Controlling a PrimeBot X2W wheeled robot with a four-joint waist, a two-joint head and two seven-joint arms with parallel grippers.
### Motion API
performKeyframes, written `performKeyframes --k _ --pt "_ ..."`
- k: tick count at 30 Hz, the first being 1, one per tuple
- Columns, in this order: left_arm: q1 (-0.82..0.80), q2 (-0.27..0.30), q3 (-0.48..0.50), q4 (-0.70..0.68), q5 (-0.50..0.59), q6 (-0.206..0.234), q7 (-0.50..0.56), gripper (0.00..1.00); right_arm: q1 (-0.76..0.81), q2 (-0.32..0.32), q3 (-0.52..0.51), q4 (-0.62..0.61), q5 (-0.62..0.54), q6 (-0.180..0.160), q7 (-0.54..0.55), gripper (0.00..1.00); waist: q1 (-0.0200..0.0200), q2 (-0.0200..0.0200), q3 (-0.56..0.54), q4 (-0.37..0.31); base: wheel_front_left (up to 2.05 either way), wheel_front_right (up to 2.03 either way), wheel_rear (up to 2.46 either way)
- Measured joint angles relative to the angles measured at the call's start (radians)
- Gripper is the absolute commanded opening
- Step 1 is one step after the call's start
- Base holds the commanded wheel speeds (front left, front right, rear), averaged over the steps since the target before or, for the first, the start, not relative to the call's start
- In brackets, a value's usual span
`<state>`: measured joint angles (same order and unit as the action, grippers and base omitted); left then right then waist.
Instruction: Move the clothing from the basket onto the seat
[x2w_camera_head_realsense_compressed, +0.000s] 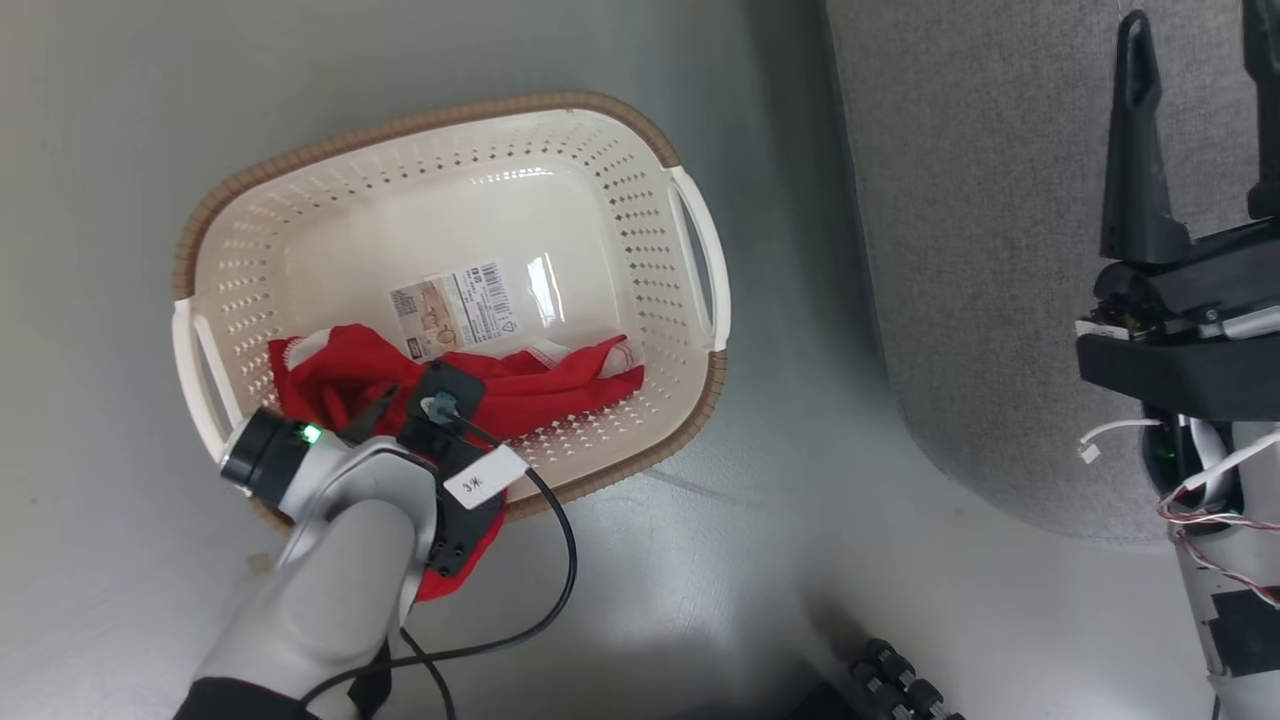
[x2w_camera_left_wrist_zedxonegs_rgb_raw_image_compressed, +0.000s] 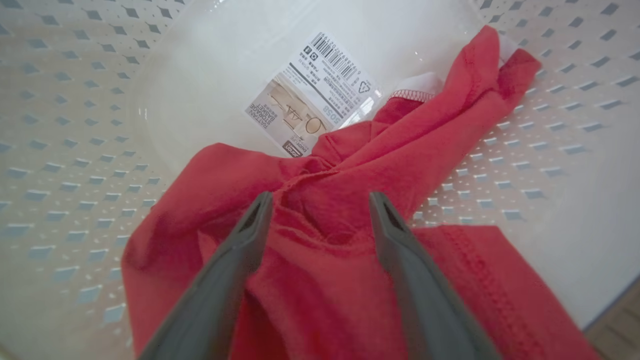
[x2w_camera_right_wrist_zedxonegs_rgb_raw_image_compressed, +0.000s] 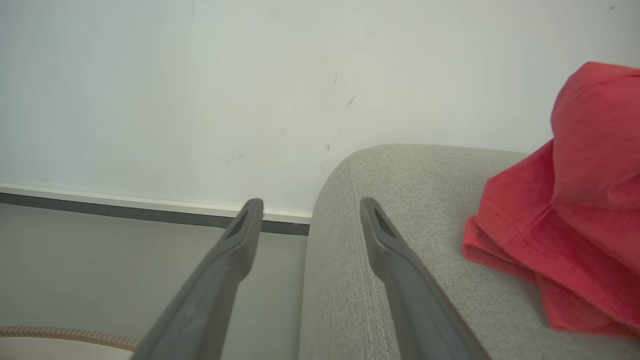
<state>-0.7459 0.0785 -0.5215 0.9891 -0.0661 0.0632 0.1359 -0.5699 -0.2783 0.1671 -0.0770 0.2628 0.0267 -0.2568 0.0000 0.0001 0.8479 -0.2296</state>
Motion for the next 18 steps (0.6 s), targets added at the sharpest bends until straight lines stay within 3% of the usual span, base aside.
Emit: performKeyframes --k 16,18 --pt "-0.069 0.009 -0.001 0.091 0.033 0.043 0.075 0.98 -0.014 0.035 0.012 0.018 -0.008 0.018 0.000 1.00 0.0000 -0.0002 0.033 -0.045 0.00 0.00 0.00" --pt "-0.071 0.009 0.001 0.098 0.033 0.044 0.082 0.44 -0.014 0.038 0.012 0.021 -0.008 0.020 0.000 1.00 0.0001 -0.0002 0.034 -0.047 0.00 0.00 0.00"
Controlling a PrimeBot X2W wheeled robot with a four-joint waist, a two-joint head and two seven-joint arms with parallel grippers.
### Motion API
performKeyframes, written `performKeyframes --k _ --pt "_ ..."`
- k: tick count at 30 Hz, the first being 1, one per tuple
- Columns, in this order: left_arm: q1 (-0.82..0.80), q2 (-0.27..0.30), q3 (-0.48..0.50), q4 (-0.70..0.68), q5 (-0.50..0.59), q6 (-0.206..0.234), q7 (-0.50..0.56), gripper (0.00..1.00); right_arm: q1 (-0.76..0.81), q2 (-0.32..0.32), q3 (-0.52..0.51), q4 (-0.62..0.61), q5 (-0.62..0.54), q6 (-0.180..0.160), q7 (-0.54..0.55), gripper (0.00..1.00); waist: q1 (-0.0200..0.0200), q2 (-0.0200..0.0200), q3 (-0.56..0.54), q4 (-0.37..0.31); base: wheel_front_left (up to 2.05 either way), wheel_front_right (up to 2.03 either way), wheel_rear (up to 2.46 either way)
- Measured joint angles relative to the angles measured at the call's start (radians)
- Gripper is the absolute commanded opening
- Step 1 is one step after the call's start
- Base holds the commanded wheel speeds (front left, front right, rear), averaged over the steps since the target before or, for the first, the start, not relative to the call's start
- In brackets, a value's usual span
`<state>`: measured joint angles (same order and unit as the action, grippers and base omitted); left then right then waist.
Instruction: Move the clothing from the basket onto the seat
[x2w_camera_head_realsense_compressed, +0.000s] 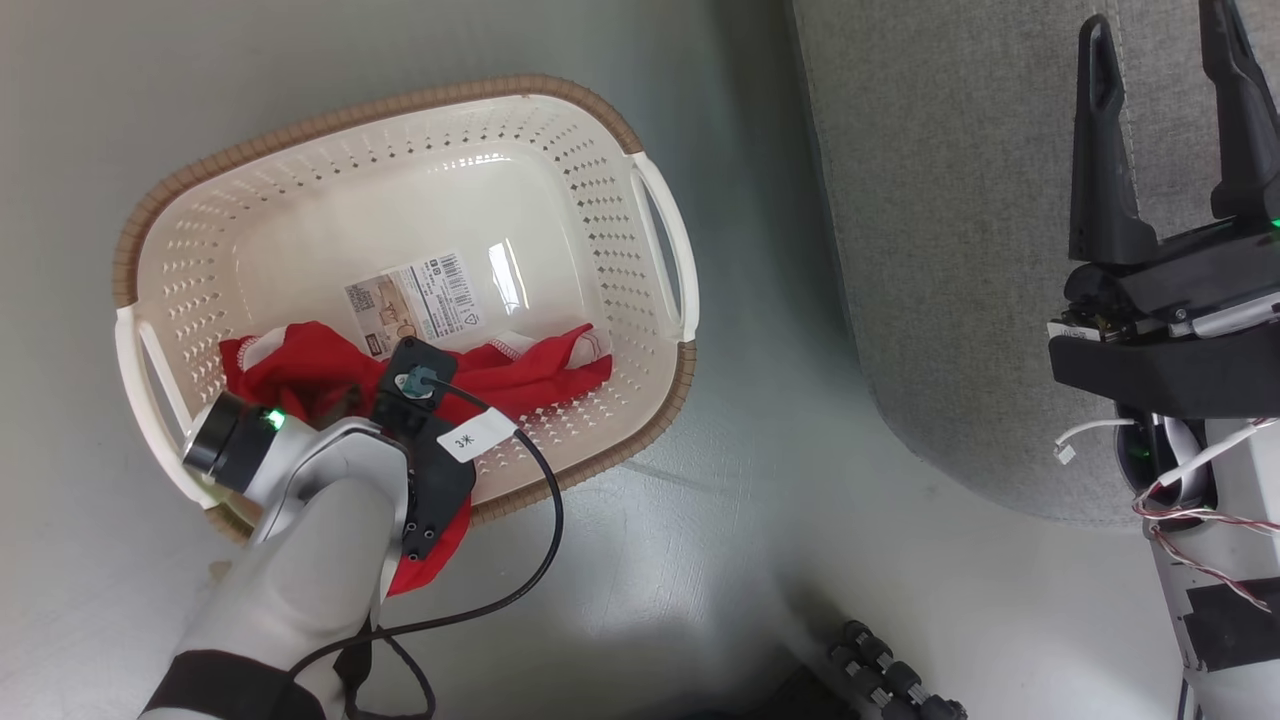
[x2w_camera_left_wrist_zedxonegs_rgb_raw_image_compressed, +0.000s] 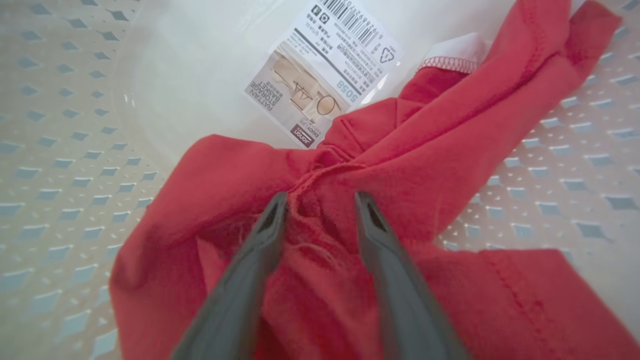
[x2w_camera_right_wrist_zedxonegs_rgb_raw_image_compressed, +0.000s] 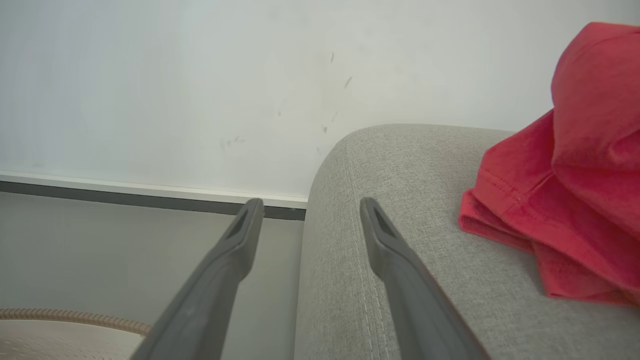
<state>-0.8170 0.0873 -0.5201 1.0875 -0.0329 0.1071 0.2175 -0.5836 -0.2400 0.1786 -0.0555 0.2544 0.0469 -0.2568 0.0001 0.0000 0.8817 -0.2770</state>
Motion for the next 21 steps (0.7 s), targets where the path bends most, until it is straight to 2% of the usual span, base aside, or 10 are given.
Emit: performKeyframes --k 1,2,9,21 --pt "0.000 0.000 0.000 0.003 0.001 0.002 0.001 0.18 0.000 0.001 0.000 0.002 0.000 0.003 0.000 1.00 -0.0001 0.0000 0.000 -0.001 0.00 0.00 0.00" --pt "-0.001 0.000 0.000 0.005 0.001 0.008 0.001 0.00 0.000 0.002 -0.001 0.006 0.000 0.003 0.000 1.00 -0.0001 0.0000 0.000 -0.002 0.00 0.00 0.00" --pt "-0.001 -0.012 -0.002 0.012 0.001 0.007 -0.019 0.00 -0.001 0.007 -0.012 0.040 -0.002 0.007 0.000 1.00 -0.0001 0.0000 -0.021 -0.003 0.00 0.00 0.00" --pt "0.000 -0.035 0.004 -0.030 -0.030 0.007 -0.151 0.00 0.001 0.023 -0.016 0.111 -0.010 0.016 0.000 1.00 -0.0001 0.0000 -0.103 0.019 0.00 0.00 0.00"
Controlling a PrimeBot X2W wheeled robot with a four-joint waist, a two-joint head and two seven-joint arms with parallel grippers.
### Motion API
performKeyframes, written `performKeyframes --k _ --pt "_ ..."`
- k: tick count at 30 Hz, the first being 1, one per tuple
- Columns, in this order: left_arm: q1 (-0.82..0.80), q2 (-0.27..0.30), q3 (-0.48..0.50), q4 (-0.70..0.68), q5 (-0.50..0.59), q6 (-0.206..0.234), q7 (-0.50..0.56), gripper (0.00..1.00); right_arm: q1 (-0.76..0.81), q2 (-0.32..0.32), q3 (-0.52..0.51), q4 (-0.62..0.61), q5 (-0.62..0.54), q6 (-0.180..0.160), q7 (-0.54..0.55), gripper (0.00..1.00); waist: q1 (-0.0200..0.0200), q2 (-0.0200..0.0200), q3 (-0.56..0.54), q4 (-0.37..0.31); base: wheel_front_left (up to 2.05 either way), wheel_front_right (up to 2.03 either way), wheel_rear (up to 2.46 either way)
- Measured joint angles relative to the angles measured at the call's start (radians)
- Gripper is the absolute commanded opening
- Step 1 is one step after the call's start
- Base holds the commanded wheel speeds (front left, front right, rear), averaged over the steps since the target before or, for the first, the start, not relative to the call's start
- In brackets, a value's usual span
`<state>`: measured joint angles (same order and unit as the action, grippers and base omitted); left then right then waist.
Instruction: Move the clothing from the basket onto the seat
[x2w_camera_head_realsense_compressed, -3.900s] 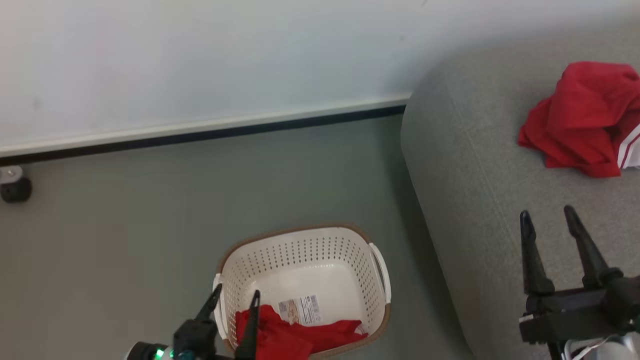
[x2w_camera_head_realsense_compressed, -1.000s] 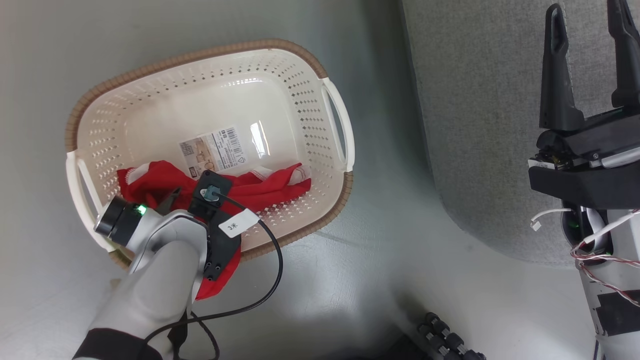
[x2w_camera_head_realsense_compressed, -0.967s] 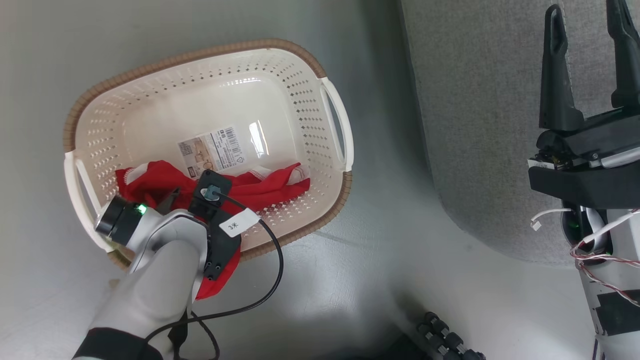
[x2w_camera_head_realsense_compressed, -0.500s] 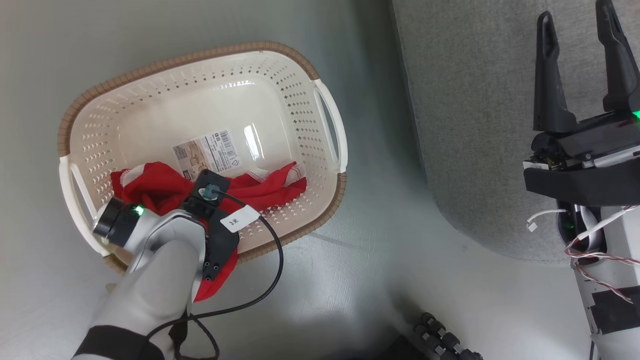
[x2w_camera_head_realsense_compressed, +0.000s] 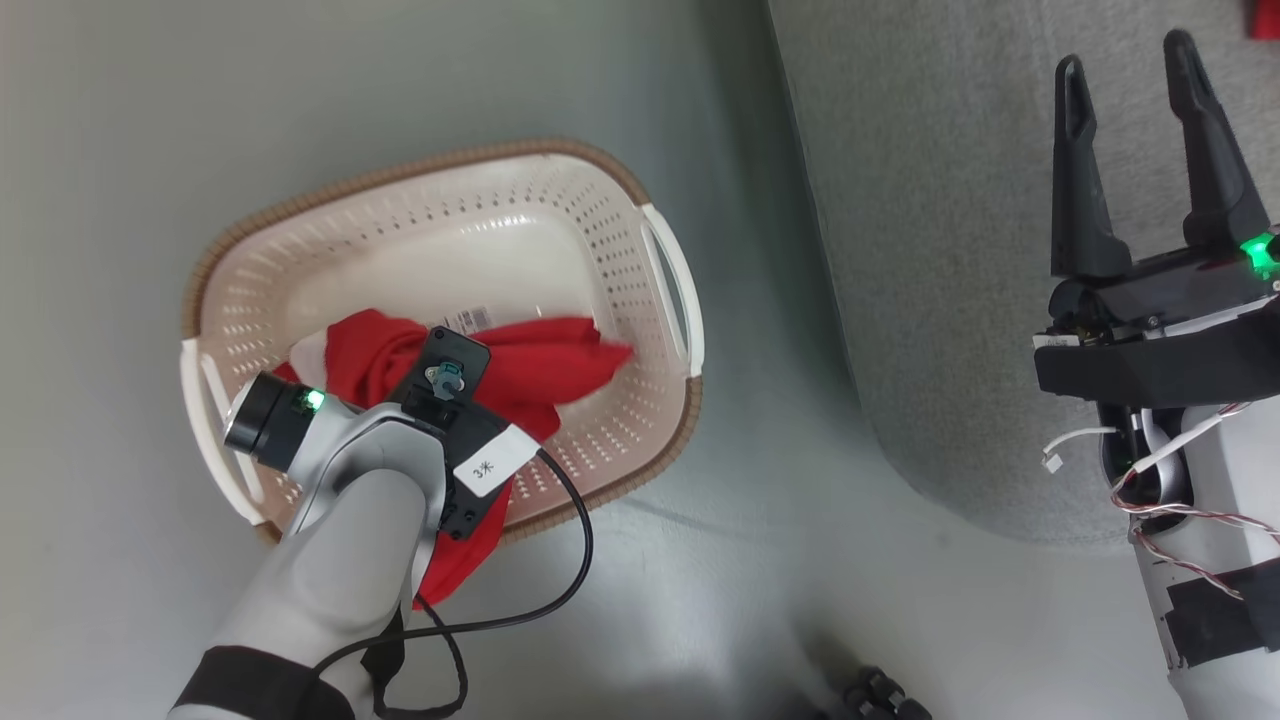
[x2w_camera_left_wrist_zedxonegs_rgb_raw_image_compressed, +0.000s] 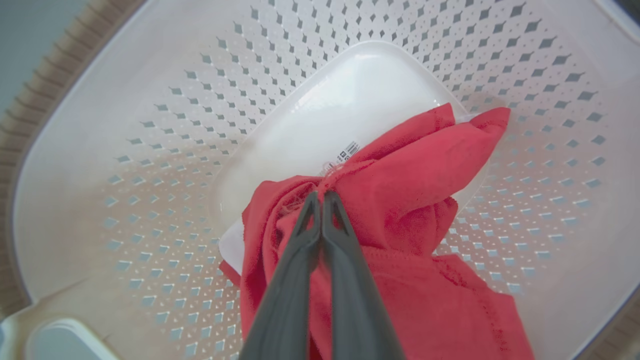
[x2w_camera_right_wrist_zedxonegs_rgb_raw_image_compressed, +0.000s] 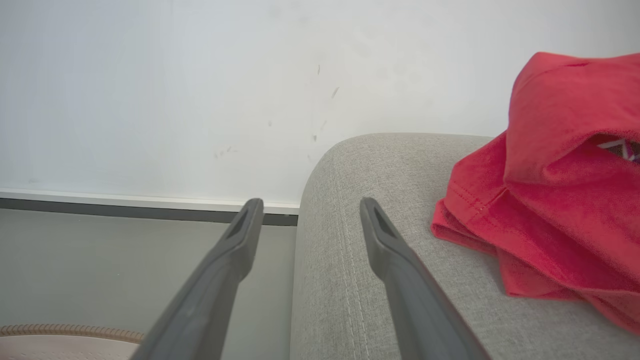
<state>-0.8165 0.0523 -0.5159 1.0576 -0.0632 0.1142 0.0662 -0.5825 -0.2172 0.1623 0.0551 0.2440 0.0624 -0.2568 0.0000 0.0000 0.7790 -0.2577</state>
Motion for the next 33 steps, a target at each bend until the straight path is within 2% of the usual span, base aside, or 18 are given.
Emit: performKeyframes --k 12,19,33 --pt "0.064 -0.007 0.021 -0.079 -0.083 -0.044 -0.186 0.00 0.078 0.000 -0.015 0.076 -0.012 0.008 0.000 1.00 -0.0001 -0.0001 -0.149 0.046 0.00 0.00 0.00" --pt "0.126 -0.009 -0.009 -0.183 -0.183 -0.060 -0.277 0.00 0.122 -0.001 -0.024 0.109 -0.016 0.008 0.000 1.00 -0.0001 -0.0001 -0.238 0.077 0.00 0.00 0.00" --pt "0.177 -0.009 -0.037 -0.310 -0.260 -0.098 -0.306 0.00 0.202 0.010 -0.013 0.158 -0.038 0.008 0.000 1.00 -0.0002 -0.0001 -0.408 0.135 0.00 0.00 0.00"
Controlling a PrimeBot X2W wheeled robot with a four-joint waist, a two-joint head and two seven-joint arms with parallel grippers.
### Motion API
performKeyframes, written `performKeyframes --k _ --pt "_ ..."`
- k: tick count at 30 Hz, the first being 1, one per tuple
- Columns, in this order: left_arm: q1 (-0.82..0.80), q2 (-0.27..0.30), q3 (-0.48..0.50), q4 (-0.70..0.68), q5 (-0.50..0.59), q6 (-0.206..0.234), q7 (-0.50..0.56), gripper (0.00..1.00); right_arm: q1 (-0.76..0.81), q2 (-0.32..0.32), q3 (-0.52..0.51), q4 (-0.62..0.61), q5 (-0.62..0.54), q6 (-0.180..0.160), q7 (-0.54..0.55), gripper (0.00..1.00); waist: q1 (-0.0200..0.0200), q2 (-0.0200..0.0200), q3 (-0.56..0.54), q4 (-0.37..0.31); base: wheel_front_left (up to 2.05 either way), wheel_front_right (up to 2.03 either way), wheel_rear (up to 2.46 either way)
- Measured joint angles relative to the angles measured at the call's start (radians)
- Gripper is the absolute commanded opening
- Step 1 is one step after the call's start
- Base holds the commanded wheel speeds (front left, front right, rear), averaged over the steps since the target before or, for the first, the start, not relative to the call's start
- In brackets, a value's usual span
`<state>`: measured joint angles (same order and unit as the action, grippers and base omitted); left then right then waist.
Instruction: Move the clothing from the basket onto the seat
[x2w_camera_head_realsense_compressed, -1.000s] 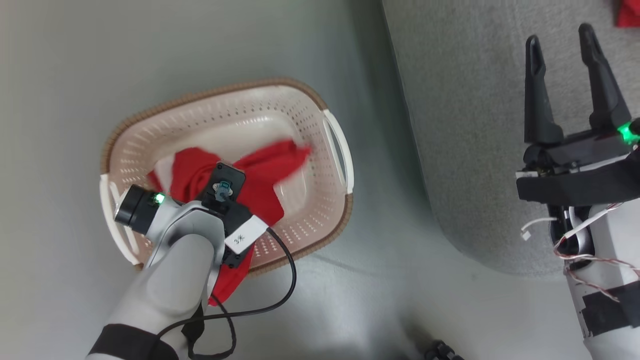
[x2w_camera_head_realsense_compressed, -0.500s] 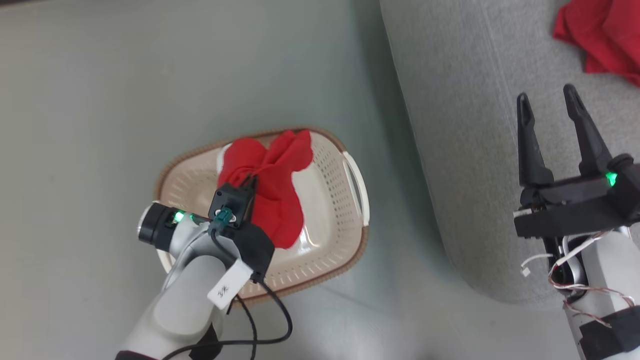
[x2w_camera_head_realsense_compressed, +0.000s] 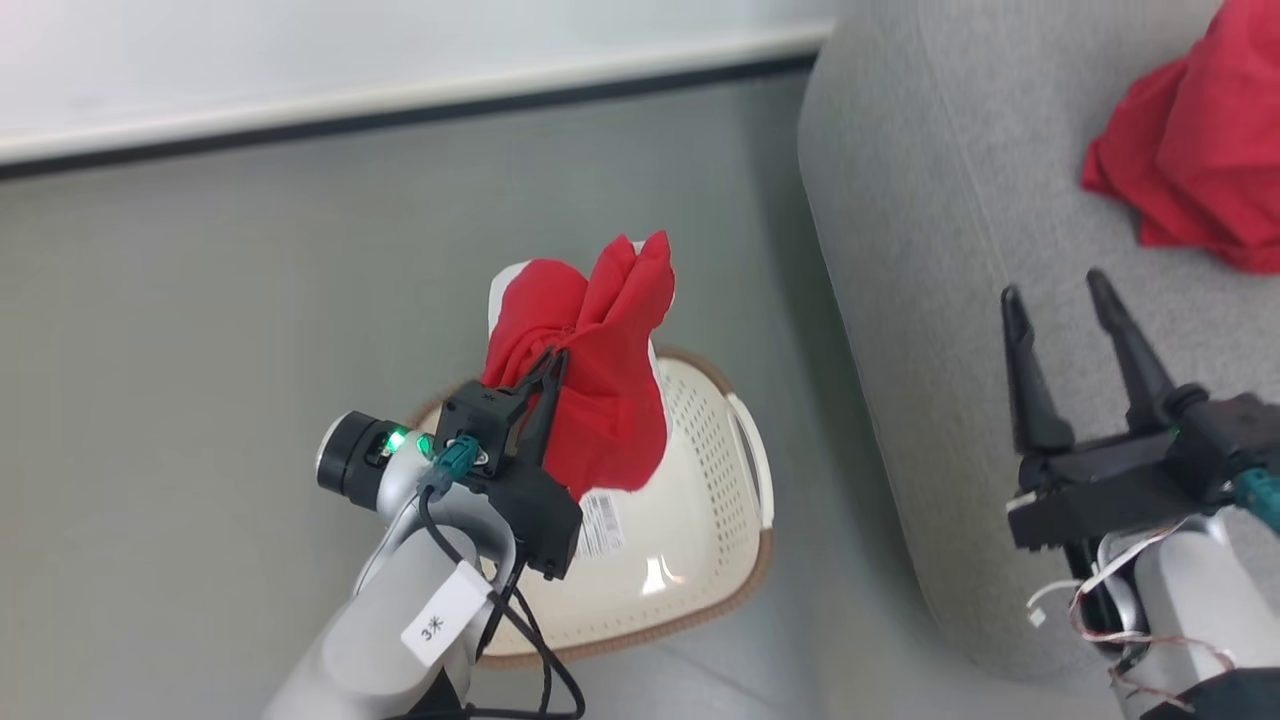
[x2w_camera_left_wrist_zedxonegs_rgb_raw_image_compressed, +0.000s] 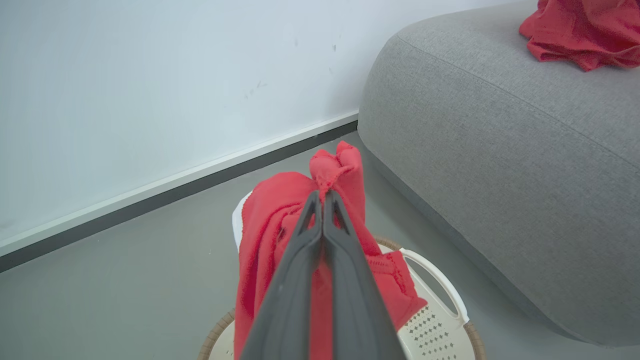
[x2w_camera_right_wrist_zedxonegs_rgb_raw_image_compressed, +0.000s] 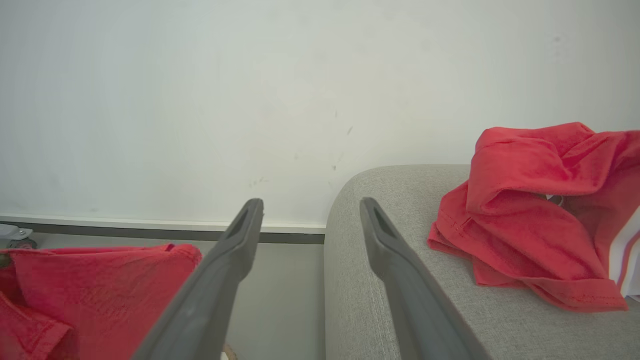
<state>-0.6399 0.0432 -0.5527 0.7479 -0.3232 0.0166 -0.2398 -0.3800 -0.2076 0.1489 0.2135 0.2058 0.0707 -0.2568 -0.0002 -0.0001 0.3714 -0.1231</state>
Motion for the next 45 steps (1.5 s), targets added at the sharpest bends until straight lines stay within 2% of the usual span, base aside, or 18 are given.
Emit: performKeyframes --k 13,26,36,45 --pt "0.074 0.002 0.022 -0.091 -0.036 -0.026 -0.009 0.00 0.077 0.025 0.038 0.050 -0.016 0.009 0.000 1.00 0.0000 0.0001 -0.172 0.050 0.00 0.00 0.00" --pt "0.144 0.046 0.035 -0.173 -0.054 -0.053 -0.009 0.00 0.124 0.041 0.119 0.147 -0.033 0.029 0.000 1.00 0.0001 0.0000 -0.346 0.076 0.00 0.00 0.00" --pt "0.192 0.048 0.025 -0.263 -0.061 -0.057 0.011 0.00 0.122 0.081 0.257 0.203 -0.045 0.052 0.000 1.00 0.0001 0.0000 -0.451 0.086 0.00 0.00 0.00" --pt "0.197 0.045 0.010 -0.332 -0.062 -0.056 0.047 0.00 0.094 0.103 0.390 0.263 -0.039 0.053 0.000 1.00 0.0002 0.0002 -0.476 0.096 0.00 0.00 0.00"
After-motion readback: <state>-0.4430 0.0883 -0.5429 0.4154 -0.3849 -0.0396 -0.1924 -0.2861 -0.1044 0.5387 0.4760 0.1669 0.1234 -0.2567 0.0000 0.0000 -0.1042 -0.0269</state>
